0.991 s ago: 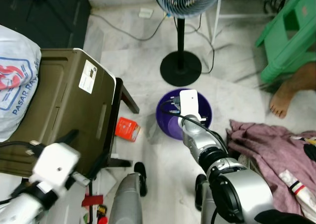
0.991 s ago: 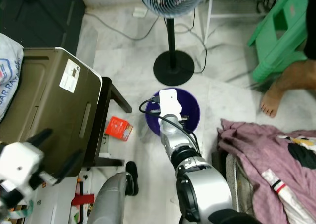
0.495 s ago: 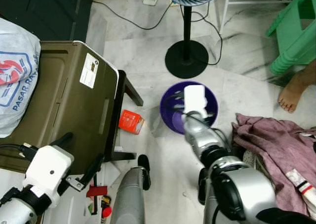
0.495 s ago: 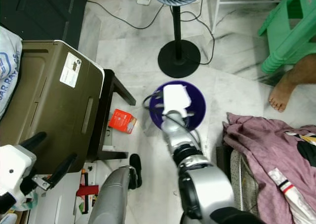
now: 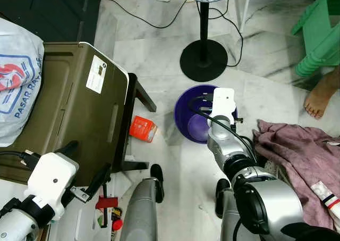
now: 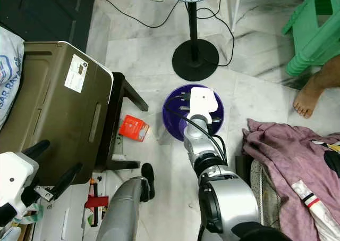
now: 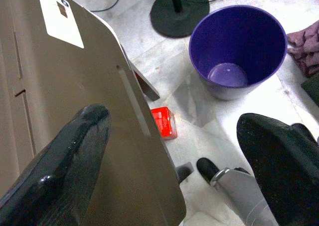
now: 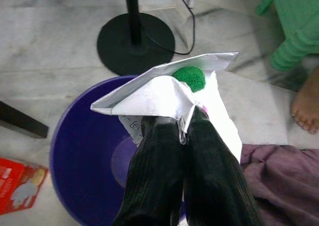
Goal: Clean up the room
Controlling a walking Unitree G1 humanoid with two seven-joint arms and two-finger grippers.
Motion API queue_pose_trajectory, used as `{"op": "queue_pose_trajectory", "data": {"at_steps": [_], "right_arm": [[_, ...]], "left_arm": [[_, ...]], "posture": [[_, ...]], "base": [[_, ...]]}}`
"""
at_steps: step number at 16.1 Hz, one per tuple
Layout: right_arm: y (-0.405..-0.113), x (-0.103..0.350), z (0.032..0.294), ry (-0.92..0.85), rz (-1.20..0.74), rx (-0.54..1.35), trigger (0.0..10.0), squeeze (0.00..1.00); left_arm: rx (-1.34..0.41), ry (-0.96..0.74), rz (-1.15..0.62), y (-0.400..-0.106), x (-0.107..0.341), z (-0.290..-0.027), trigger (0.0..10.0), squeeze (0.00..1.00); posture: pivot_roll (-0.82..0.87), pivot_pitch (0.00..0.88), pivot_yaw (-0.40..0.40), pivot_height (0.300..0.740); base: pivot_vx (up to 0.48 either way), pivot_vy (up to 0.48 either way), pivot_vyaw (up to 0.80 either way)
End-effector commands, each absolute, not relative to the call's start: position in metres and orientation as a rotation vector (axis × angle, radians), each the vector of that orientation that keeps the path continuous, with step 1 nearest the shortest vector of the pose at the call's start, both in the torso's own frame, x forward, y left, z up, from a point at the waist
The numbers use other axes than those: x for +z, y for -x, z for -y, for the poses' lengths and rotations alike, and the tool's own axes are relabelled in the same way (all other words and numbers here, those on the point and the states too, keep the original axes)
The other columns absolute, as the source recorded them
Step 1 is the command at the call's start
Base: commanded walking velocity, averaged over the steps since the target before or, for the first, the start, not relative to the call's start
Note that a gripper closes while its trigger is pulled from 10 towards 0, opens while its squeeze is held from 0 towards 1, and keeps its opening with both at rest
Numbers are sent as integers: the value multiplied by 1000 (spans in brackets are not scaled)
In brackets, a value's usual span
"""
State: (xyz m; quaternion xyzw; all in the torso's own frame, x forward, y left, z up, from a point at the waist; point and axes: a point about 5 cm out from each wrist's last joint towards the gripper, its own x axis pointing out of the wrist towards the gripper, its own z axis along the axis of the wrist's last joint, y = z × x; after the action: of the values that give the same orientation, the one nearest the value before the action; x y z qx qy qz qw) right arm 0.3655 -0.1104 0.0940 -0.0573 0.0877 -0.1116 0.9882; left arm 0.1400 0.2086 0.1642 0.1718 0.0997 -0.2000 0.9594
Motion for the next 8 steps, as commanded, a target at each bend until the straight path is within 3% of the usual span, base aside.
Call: {"op": "queue_pose_trajectory", "data": {"at_steps": [1, 7, 8], "right_arm": [[-362, 89, 94, 98, -194, -177, 10000, 0], [-362, 93, 77, 80, -183, -130, 10000, 0], [-362, 93, 78, 77, -184, -128, 10000, 914]], "left_arm": [[-400, -360, -231, -136, 164, -212, 10000, 0], [-396, -358, -233, -138, 162, -211, 10000, 0], [-394, -357, -235, -138, 162, -211, 10000, 0]], "posture": [[352, 482, 216, 740], [351, 477, 211, 740], [350, 474, 209, 740]], "base": [[0, 0, 0], [0, 0, 0], [0, 0, 0]]}}
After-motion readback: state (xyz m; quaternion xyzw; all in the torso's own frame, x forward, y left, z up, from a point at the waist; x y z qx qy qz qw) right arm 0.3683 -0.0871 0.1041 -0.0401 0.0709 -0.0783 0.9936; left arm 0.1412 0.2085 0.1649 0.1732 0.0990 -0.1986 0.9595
